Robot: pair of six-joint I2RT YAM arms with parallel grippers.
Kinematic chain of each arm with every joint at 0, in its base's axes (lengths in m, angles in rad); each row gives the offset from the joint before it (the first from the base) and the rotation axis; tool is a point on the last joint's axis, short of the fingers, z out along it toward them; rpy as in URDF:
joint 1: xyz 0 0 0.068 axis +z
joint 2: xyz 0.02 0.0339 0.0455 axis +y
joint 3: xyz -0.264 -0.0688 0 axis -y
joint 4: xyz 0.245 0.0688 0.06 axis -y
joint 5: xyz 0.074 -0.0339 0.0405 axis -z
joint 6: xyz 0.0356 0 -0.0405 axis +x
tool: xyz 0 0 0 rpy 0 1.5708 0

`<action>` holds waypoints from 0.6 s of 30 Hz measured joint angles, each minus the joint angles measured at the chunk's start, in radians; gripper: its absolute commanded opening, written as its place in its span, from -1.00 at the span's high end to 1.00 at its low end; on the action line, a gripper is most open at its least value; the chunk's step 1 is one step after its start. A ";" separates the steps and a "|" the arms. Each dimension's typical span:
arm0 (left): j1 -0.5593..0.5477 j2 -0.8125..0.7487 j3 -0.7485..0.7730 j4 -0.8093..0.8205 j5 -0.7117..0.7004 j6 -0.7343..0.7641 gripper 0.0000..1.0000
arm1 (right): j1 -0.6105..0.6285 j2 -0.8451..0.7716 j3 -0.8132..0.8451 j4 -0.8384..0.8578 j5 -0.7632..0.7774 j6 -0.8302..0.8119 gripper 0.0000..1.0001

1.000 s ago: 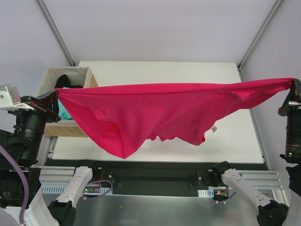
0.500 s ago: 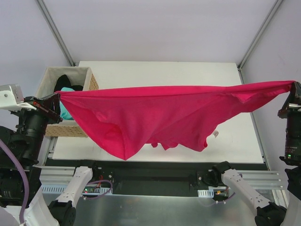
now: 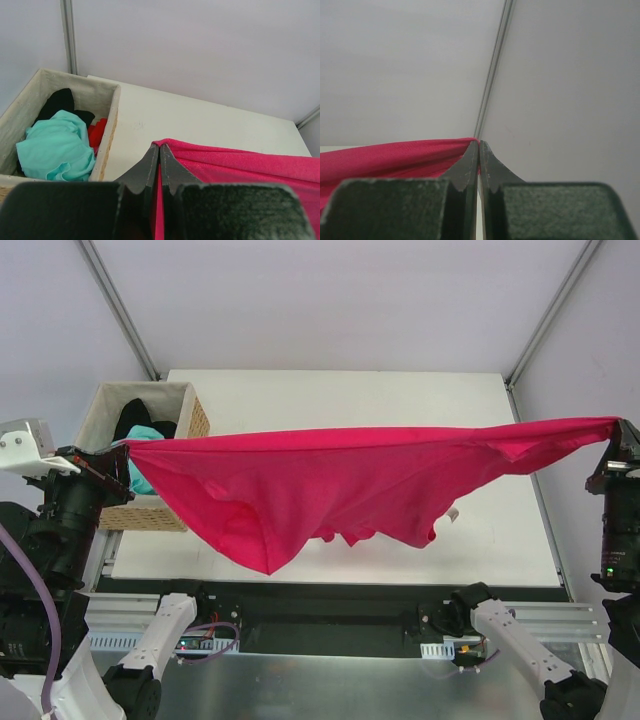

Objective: Fold and stack the t-shirts
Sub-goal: Flatten out the tshirt

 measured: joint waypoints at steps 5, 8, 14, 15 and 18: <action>0.000 -0.001 -0.003 -0.002 0.000 -0.008 1.00 | -0.019 -0.023 -0.011 -0.024 -0.002 0.023 0.98; 0.000 -0.003 -0.016 -0.010 0.000 -0.018 1.00 | -0.031 -0.037 -0.011 -0.042 -0.005 0.039 0.98; 0.000 -0.013 -0.049 -0.039 0.000 -0.028 1.00 | -0.057 -0.047 -0.011 -0.069 -0.021 0.072 0.98; 0.000 -0.016 -0.052 -0.047 0.000 -0.031 1.00 | -0.062 -0.047 -0.012 -0.071 -0.025 0.077 0.98; 0.000 -0.025 -0.056 -0.057 0.000 -0.039 1.00 | -0.077 -0.047 -0.019 -0.074 -0.031 0.091 0.98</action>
